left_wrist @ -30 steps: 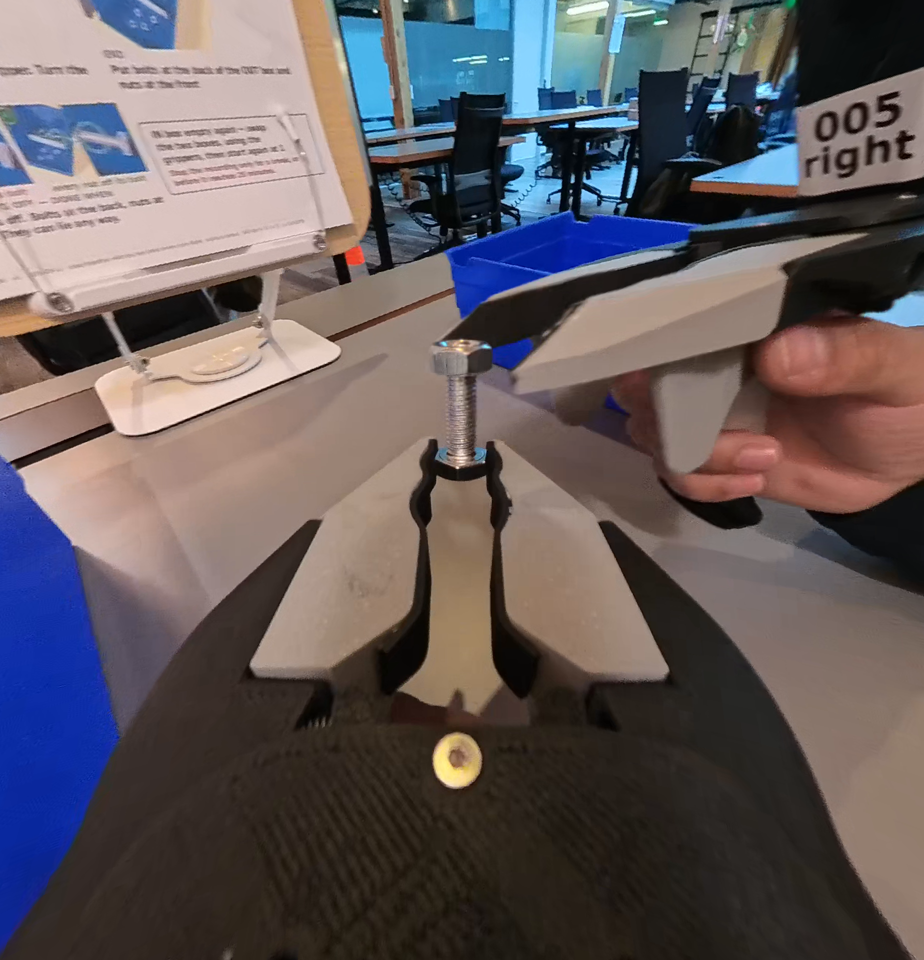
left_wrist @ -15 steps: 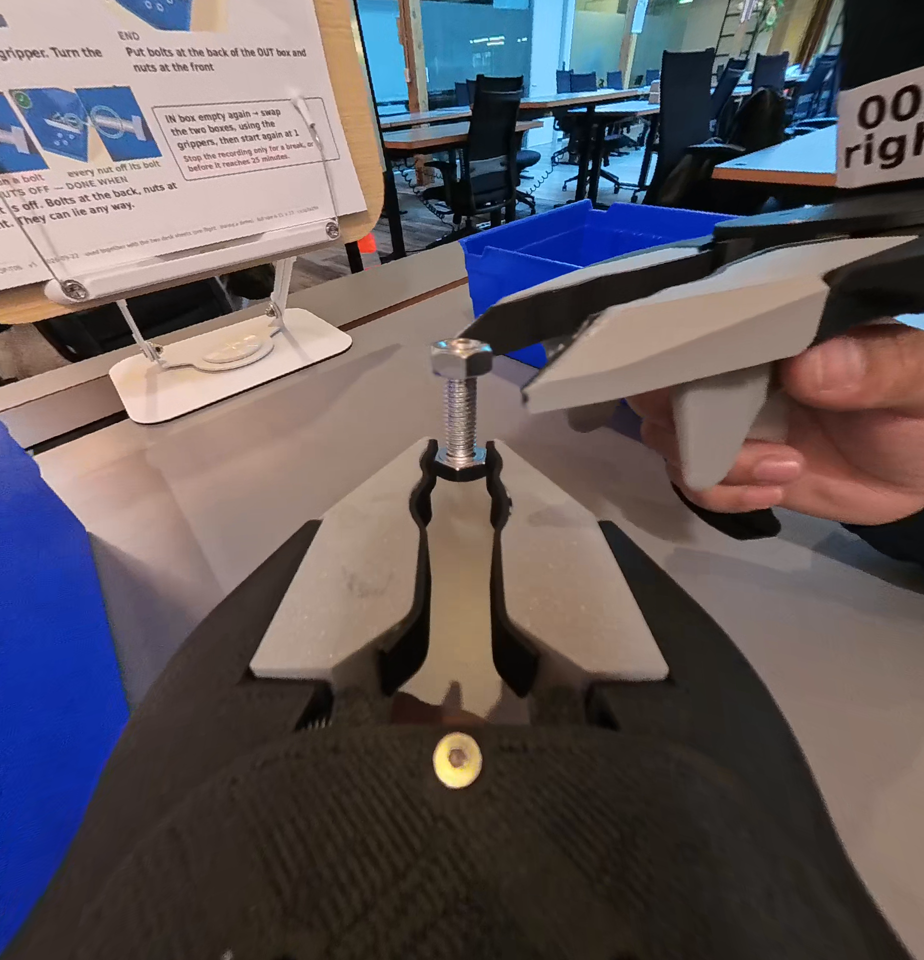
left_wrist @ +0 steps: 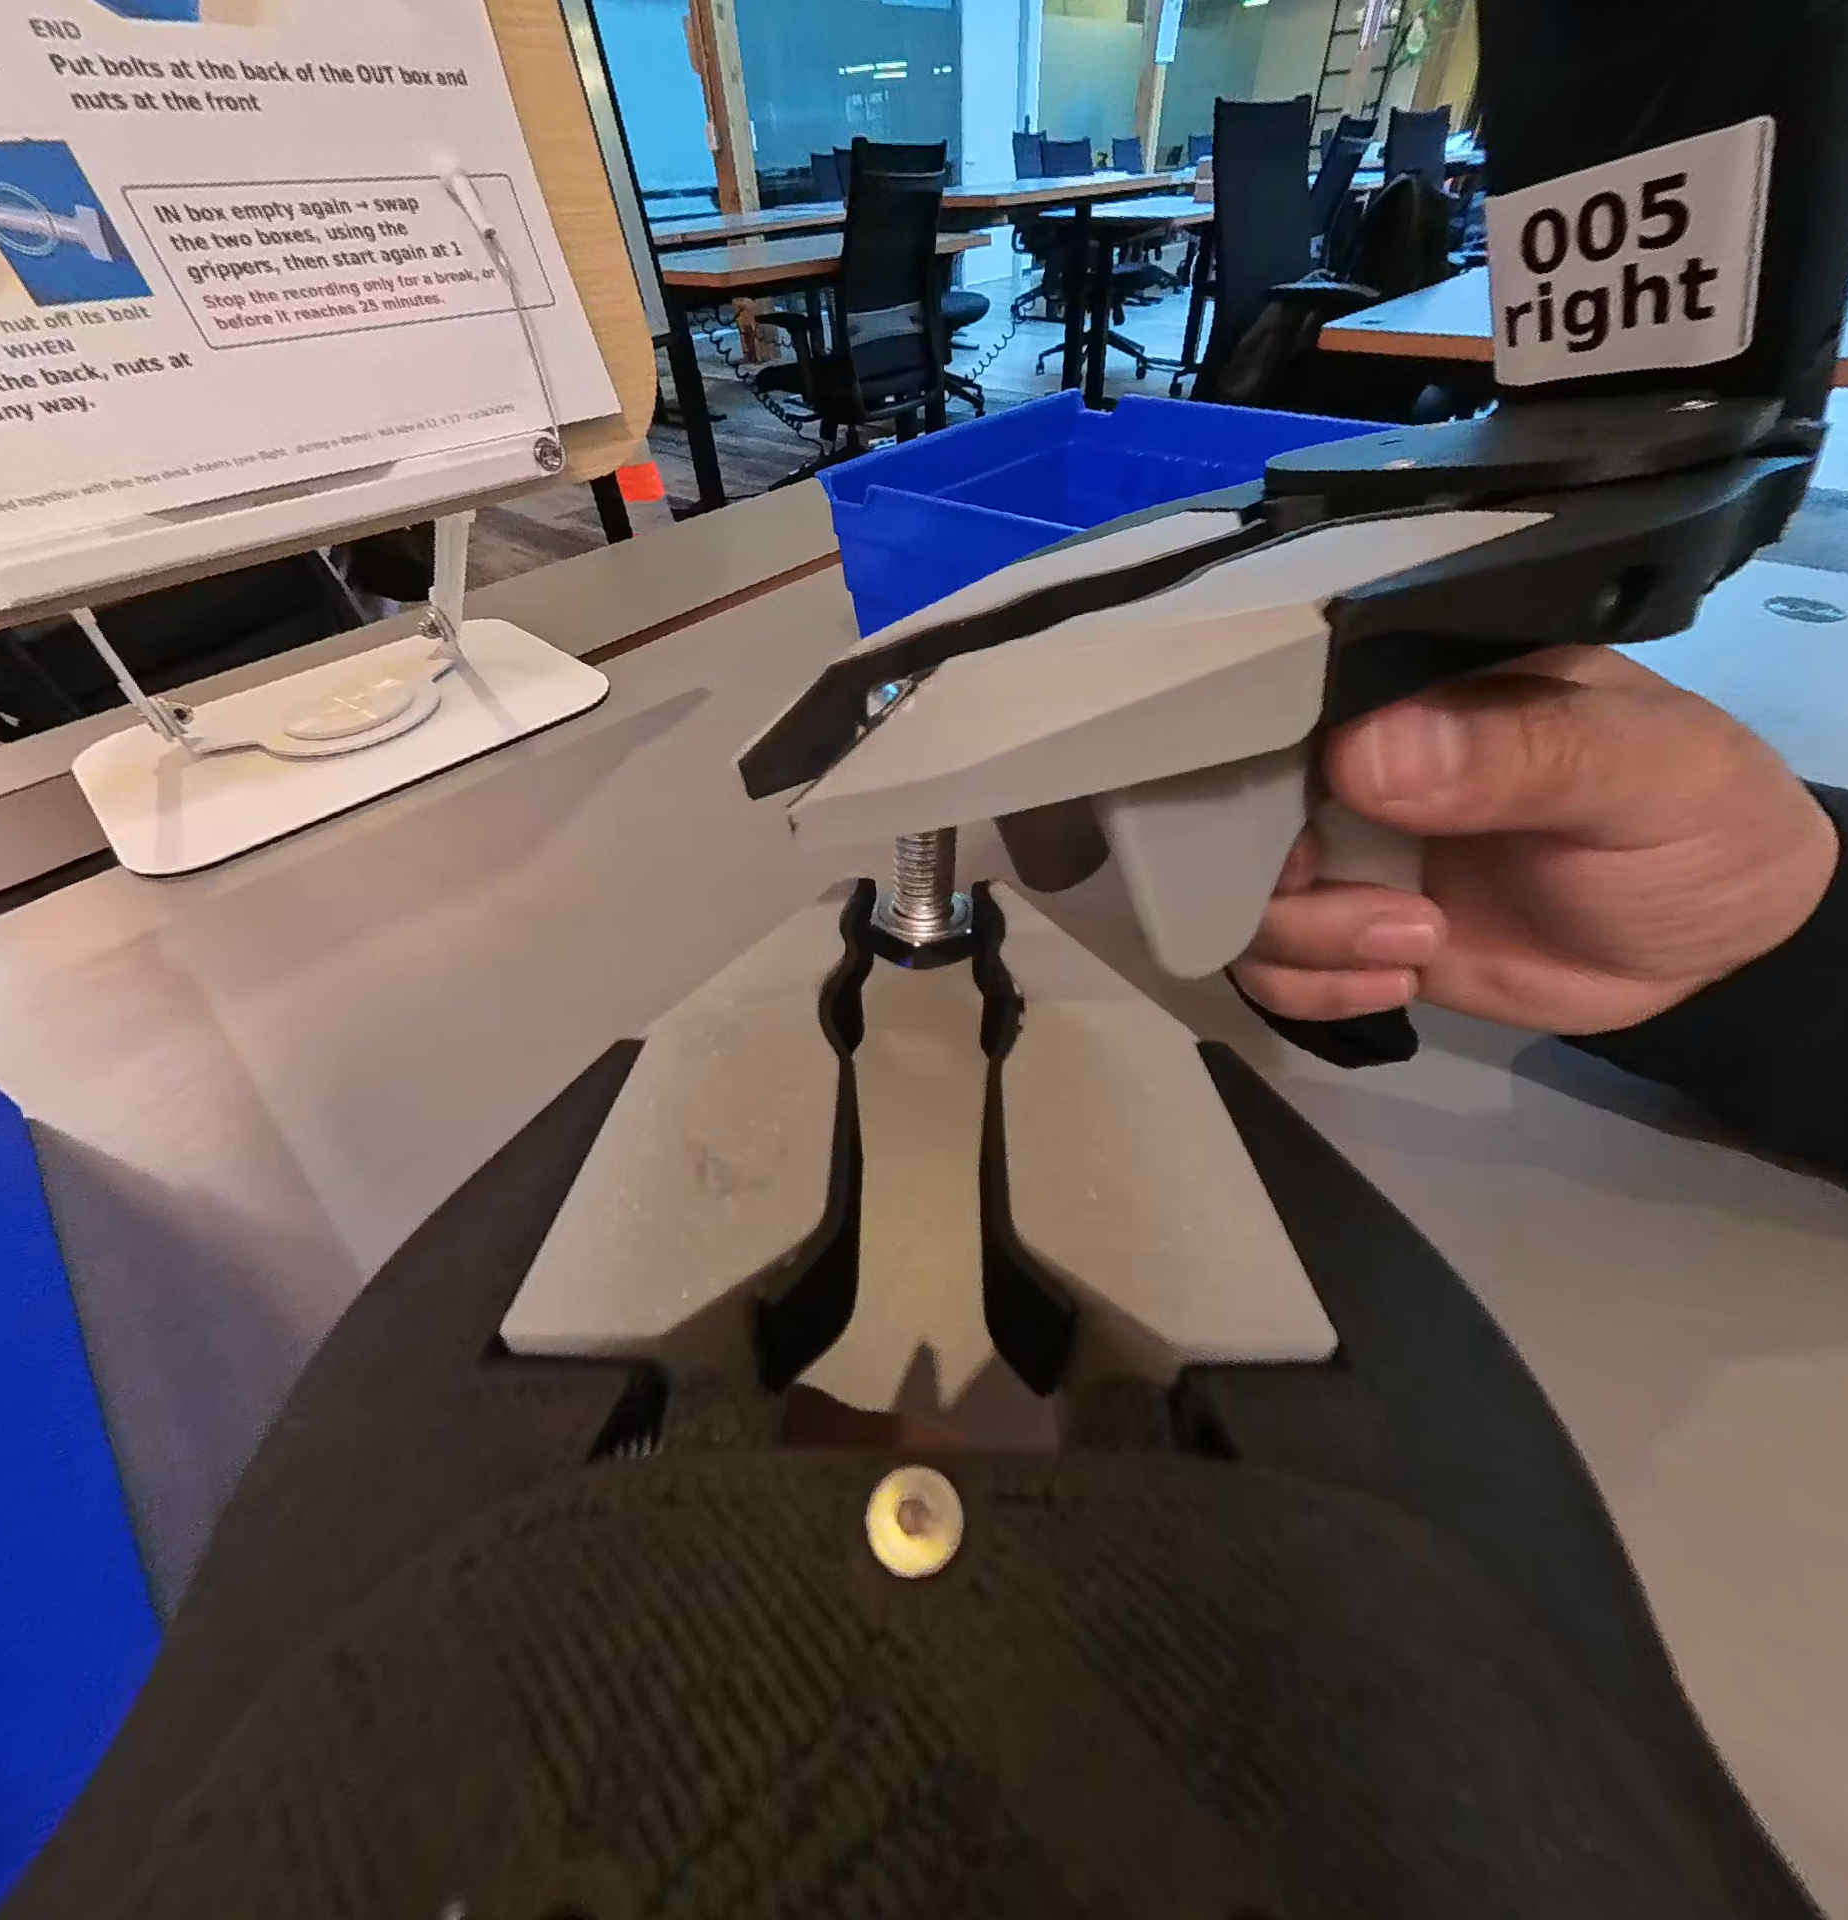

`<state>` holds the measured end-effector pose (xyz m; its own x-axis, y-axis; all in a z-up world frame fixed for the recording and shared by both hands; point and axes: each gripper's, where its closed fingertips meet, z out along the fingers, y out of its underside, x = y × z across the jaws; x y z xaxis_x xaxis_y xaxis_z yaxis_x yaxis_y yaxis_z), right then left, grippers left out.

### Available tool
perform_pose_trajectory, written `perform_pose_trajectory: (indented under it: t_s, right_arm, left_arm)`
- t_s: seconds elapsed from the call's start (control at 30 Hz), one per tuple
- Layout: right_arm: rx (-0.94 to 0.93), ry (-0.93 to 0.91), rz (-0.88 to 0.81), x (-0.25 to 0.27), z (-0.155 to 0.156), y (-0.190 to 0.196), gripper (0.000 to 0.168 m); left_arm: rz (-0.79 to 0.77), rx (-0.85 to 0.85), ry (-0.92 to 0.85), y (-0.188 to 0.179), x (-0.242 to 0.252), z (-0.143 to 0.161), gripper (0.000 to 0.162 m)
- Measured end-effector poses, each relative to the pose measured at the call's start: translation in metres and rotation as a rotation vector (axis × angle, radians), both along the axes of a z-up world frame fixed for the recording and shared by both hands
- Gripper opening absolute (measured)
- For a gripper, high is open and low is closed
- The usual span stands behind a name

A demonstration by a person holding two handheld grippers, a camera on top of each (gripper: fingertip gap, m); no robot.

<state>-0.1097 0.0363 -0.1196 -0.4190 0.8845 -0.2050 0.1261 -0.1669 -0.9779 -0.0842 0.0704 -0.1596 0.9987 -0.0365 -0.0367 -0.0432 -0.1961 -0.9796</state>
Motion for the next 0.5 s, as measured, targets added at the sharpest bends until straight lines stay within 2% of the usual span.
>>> perform_pose_trajectory:
  t_s: [0.13, 0.23, 0.5]
  right_arm:
    - [0.007, 0.002, -0.007, 0.0, 0.0, 0.0, 0.016]
    - [-0.014, -0.004, 0.001, 0.001, 0.0, 0.001, 0.032]
    - [0.023, 0.014, -0.007, 0.005, 0.002, -0.003, 0.037]
  left_arm:
    - [0.003, 0.001, 0.006, 0.0, -0.001, 0.0, 0.017]
    - [0.033, 0.007, 0.016, -0.001, -0.007, 0.002, 0.016]
    - [0.124, 0.001, -0.007, -0.006, -0.03, 0.001, 0.016]
